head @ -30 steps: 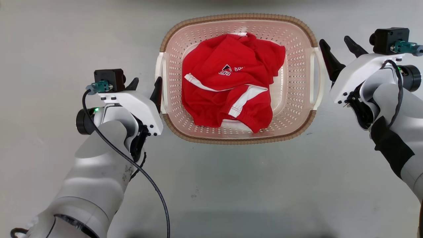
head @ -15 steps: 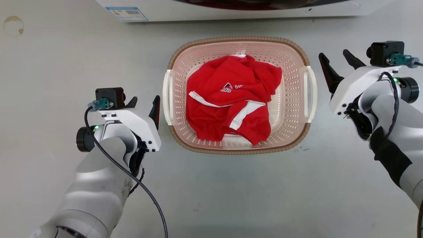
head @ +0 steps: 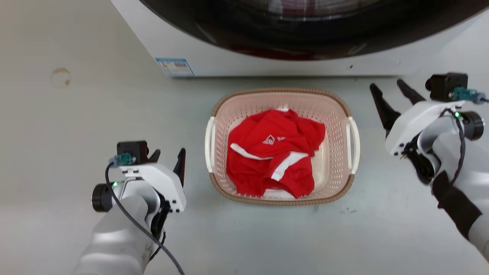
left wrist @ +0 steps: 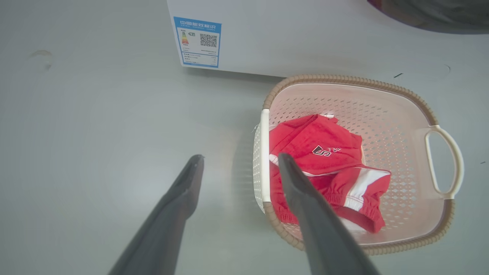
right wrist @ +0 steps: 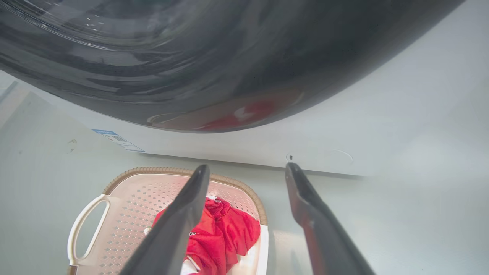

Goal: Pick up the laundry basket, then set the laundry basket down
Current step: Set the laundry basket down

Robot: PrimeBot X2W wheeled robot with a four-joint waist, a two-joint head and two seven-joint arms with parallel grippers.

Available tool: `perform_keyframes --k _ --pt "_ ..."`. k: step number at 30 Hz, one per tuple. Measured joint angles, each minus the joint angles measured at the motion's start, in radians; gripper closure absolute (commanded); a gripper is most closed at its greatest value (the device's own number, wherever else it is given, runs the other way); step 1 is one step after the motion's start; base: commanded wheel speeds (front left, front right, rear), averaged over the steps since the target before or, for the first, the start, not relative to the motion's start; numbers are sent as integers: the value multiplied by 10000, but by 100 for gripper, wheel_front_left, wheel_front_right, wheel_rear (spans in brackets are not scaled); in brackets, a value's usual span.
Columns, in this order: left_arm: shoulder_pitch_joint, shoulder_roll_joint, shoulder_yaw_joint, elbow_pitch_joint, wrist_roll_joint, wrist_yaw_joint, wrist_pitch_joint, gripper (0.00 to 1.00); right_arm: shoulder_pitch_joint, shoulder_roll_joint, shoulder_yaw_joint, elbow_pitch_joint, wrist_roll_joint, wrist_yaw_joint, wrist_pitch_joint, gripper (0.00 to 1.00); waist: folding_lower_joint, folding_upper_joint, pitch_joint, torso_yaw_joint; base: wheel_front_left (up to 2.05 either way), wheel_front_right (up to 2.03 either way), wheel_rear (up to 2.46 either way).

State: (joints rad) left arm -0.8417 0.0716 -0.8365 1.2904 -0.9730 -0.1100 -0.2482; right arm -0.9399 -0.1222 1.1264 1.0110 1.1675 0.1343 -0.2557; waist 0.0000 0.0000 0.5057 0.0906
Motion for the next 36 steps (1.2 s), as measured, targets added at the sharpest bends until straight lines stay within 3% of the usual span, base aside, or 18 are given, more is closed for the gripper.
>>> perform_keyframes --k 11,24,36 --pt "1844 826 823 -1720 1133 347 -2 0 2029 -148 -1708 -1277 -1503 0 2 0 0 0 -2234 205 0 0 0" --pt "4719 1981 2357 -4326 2374 633 -2 0 4673 -984 -4050 -3382 -3181 0 2 0 -1 0 -4367 170 0 0 0" --pt "7711 2387 3710 -7871 3185 1768 0 0 7815 -673 -7170 -4905 -4117 -8 2 0 -1 0 -5462 69 0 0 0"
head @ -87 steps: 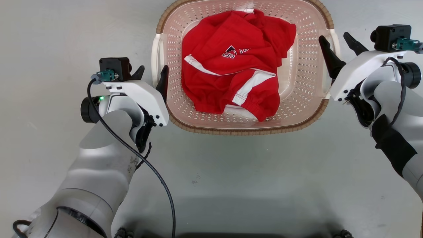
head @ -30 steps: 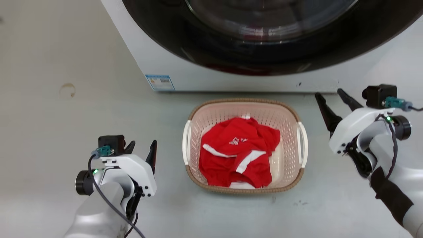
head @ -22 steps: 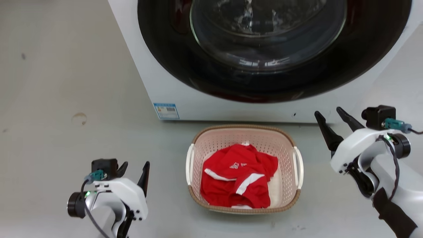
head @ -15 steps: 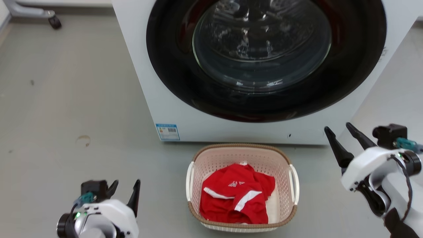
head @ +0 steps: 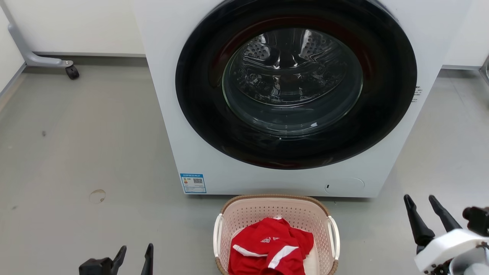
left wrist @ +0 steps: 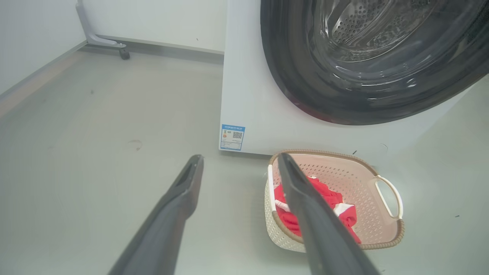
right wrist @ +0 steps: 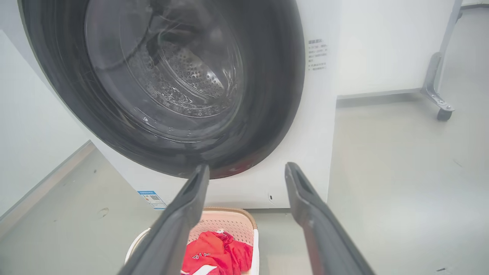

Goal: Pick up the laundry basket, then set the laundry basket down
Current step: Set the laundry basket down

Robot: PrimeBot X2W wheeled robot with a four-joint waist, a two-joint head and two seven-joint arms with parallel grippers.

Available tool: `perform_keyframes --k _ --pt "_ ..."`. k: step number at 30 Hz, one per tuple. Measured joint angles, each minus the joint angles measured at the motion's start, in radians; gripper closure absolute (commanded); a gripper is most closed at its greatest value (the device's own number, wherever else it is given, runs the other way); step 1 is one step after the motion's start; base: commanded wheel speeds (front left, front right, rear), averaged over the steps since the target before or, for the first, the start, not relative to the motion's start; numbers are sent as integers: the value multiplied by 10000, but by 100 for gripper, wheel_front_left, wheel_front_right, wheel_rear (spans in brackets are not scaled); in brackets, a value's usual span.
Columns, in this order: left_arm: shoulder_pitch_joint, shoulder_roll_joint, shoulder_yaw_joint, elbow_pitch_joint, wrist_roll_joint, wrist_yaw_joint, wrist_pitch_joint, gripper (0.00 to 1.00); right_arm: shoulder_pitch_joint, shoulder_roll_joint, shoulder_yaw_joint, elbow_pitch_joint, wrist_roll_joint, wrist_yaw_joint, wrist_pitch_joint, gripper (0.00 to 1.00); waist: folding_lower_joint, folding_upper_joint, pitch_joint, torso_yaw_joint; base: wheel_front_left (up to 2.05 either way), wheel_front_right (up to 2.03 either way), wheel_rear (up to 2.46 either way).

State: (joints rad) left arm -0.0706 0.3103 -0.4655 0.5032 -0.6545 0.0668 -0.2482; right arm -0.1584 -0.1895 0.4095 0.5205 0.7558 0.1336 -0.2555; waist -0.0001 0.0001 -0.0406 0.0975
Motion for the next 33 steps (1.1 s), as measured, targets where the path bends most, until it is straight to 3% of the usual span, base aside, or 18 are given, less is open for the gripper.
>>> perform_keyframes --k 8,33 --pt "786 303 322 -1233 203 268 0 0 688 362 -757 -443 -531 0 0 0 -1 0 155 72 0 0 0" --pt "668 316 351 -1231 12 403 339 0 682 349 -449 -328 -631 0 0 0 0 0 29 -37 0 0 0"
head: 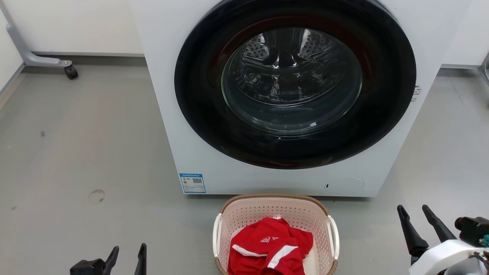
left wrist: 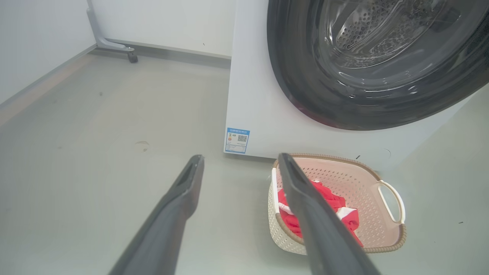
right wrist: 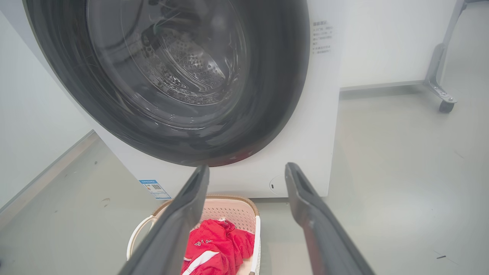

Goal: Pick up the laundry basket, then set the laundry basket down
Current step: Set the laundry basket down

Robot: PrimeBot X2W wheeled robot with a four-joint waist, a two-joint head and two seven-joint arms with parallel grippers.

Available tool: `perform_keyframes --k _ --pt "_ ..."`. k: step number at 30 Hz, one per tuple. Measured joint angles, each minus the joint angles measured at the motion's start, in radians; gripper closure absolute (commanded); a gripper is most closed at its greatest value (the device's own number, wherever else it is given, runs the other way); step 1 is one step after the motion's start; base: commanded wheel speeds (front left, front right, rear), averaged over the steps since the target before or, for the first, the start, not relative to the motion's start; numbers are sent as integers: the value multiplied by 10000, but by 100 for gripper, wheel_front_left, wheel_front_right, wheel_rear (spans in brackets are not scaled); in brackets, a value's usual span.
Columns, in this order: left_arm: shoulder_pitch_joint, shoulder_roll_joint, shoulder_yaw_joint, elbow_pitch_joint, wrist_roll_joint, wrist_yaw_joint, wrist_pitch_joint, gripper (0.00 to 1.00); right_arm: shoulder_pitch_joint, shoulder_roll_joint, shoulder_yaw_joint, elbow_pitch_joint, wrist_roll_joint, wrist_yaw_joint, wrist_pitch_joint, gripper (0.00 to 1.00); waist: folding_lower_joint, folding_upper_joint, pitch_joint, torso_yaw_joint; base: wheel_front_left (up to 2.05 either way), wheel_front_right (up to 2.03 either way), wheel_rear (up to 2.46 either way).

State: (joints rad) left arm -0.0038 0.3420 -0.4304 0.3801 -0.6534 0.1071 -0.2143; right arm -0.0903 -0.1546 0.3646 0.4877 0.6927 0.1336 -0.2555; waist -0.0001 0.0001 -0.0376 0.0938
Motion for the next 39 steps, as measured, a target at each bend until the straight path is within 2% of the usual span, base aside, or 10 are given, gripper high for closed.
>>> perform_keyframes --k 13,18,30,39 --pt "4 19 -52 -267 -259 207 474 0 -52 -176 167 40 0 0 17 0 0 0 -187 5 0 0 0" --pt "8 29 -71 -451 -343 370 788 0 -53 -207 125 -36 -13 0 424 0 0 0 -215 0 0 0 0" --pt "197 305 4 -1476 -449 922 1352 0 -36 -100 -692 -1177 -740 0 1321 0 0 0 -209 34 0 0 0" --pt "235 357 6 -1741 -520 1043 1438 0 237 130 -1041 -1555 -1039 0 1676 0 1 0 -180 95 0 0 0"
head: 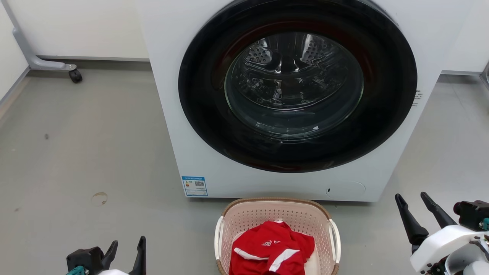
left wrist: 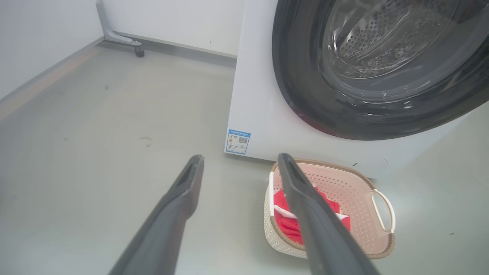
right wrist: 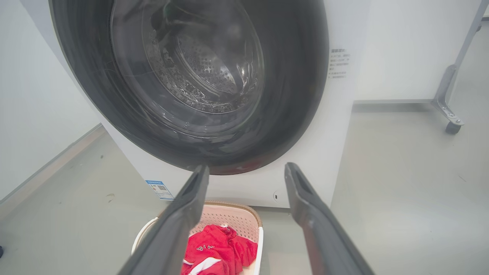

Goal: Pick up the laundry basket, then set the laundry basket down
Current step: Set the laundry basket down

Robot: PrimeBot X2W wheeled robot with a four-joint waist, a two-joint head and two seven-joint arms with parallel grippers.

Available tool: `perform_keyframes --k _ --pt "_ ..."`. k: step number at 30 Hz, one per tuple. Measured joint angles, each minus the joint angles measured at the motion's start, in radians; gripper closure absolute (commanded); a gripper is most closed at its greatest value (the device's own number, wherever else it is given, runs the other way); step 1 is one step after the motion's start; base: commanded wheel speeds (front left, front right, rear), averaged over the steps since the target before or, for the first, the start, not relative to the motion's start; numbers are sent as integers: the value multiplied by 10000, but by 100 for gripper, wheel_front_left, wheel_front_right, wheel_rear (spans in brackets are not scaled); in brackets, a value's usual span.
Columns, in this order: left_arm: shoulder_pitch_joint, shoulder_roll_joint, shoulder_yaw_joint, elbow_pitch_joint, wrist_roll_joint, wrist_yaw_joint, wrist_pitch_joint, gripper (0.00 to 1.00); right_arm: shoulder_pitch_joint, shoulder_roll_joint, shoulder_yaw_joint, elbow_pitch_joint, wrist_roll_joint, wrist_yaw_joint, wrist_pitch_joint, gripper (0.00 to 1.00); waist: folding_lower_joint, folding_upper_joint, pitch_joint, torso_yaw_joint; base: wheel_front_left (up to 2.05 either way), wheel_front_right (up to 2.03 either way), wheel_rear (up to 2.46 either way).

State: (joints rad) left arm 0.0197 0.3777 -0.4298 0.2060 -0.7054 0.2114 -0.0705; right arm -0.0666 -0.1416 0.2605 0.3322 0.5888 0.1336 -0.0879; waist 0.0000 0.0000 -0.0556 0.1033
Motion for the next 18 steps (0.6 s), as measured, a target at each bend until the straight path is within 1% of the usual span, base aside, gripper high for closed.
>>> perform_keyframes --k 18 --pt "159 104 -48 -198 0 42 0 0 333 167 -263 -443 -198 0 305 0 0 0 -31 -2 0 0 0"
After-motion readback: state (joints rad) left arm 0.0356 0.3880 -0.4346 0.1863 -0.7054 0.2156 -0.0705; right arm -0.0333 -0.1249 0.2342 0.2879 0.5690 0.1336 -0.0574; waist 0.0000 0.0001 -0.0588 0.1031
